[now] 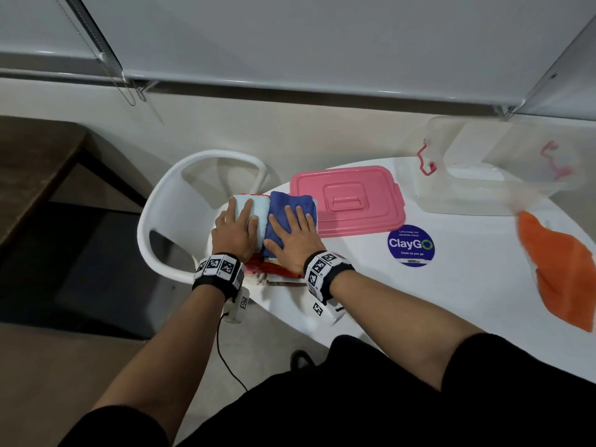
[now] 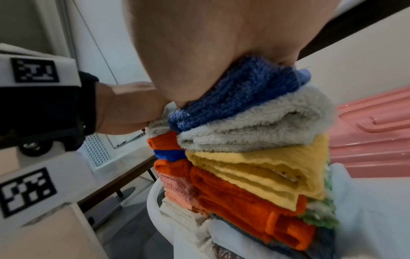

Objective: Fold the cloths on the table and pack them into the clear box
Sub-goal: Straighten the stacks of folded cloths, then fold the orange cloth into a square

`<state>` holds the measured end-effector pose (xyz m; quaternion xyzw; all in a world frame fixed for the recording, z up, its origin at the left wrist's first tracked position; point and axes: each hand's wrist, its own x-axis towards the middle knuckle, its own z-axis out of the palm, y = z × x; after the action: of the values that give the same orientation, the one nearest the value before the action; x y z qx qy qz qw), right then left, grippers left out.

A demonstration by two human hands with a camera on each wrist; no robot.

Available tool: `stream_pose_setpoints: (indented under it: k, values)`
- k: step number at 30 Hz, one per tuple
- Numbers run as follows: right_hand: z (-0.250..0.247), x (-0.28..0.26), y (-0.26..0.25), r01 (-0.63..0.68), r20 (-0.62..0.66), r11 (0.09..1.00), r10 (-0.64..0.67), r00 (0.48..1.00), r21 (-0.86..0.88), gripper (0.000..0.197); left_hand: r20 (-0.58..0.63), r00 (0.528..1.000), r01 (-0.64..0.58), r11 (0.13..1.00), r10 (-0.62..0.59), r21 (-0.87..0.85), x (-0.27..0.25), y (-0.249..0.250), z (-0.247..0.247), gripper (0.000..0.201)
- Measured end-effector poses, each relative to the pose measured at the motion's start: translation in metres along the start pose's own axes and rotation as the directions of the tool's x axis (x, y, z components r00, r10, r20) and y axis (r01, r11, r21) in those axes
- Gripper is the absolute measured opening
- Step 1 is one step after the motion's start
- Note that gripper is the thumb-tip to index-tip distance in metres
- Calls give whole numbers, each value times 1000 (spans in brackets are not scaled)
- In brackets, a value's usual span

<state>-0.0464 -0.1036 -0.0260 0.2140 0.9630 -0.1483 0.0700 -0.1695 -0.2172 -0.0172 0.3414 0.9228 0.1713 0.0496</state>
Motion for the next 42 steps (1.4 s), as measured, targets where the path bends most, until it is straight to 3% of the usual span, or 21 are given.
stream_pose_setpoints:
  k: [3, 5, 9, 12, 15, 19, 22, 25, 30, 33, 35, 38, 42]
  values:
    - [-8, -4, 4, 50, -72, 986, -39, 997, 157, 65, -52, 998, -37, 998, 39, 45, -2, -1, -4, 71]
    - [-14, -7, 12, 80, -170, 942, -24, 985, 327, 59, -89, 996, -24, 998, 30, 66, -2, 4, -7, 66]
    - [-15, -11, 29, 119, -291, 846, 44, 956, 519, 60, -293, 955, -38, 999, 40, 15, -5, 33, -18, 51]
    - [-22, -26, 52, 118, -397, 782, 175, 901, 612, 58, -413, 898, -180, 983, 151, -33, -10, 69, -22, 35]
    - [-21, -48, 90, 52, -431, 711, 365, 825, 701, 51, -416, 845, -409, 908, 337, -94, -21, 108, -14, 28]
    - [1, -87, 162, -216, -272, 587, 629, 728, 780, 44, -224, 825, -561, 802, 519, -207, -43, 163, 26, 19]
    - [19, -129, 221, -403, -169, 543, 725, 668, 737, 44, 8, 806, -558, 766, 591, -319, -61, 195, 73, 23]
    - [27, -179, 275, -565, -61, 540, 755, 653, 623, 40, 290, 792, -424, 825, 538, -373, -74, 225, 116, 24]
    - [28, -257, 355, -758, 26, 438, 858, 513, 484, 40, 592, 711, -262, 924, 379, -277, -87, 283, 171, 22]
    - [24, -289, 392, -796, -8, 390, 899, 437, 463, 51, 705, 635, -310, 940, 316, -142, -92, 317, 198, 35]
    - [23, -306, 419, -807, -11, 346, 921, 389, 479, 55, 705, 650, -374, 927, 284, -28, -95, 340, 212, 45]
    - [23, -326, 456, -844, 14, 344, 923, 383, 412, 50, 689, 680, -447, 887, 253, 116, -97, 371, 225, 52]
    - [27, -342, 483, -827, 61, 507, 843, 534, 242, 52, 665, 716, -414, 896, 212, 160, -106, 405, 240, 57]
